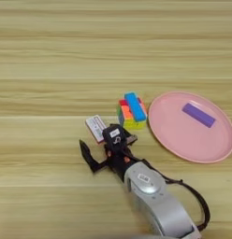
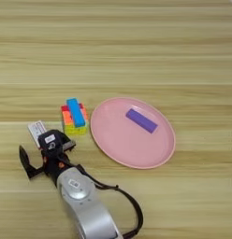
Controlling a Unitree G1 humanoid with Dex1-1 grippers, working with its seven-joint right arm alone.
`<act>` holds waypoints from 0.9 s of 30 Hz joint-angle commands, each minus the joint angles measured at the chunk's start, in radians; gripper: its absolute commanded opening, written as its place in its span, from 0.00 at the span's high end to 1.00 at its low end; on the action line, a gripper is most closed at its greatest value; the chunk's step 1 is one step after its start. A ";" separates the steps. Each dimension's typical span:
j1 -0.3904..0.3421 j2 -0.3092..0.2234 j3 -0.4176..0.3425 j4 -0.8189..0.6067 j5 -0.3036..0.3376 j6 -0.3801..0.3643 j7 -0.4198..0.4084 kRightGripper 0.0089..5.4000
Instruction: Move the objects on the table
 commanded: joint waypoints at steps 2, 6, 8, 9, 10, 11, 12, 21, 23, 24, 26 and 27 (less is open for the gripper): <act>-0.023 0.011 0.006 -0.059 -0.005 -0.036 0.002 0.00; -0.016 0.004 0.021 -0.085 -0.007 -0.044 0.009 0.00; -0.007 -0.003 0.034 -0.119 -0.011 -0.044 0.014 0.00; -0.002 -0.007 0.042 -0.141 -0.012 -0.040 0.016 0.00; 0.005 -0.011 0.051 -0.173 -0.014 -0.035 0.021 0.00; 0.012 -0.016 0.062 -0.210 -0.014 -0.028 0.028 0.00; 0.019 -0.020 0.070 -0.241 -0.017 -0.022 0.033 0.00; 0.037 -0.060 0.088 -0.411 -0.014 0.011 0.054 0.00; 0.031 -0.066 0.075 -0.435 -0.011 0.012 0.053 0.00; 0.028 -0.068 0.067 -0.447 -0.009 0.015 0.053 0.00; 0.026 -0.073 0.051 -0.472 -0.005 0.023 0.054 0.00; 0.024 -0.077 0.039 -0.490 -0.001 0.028 0.056 0.00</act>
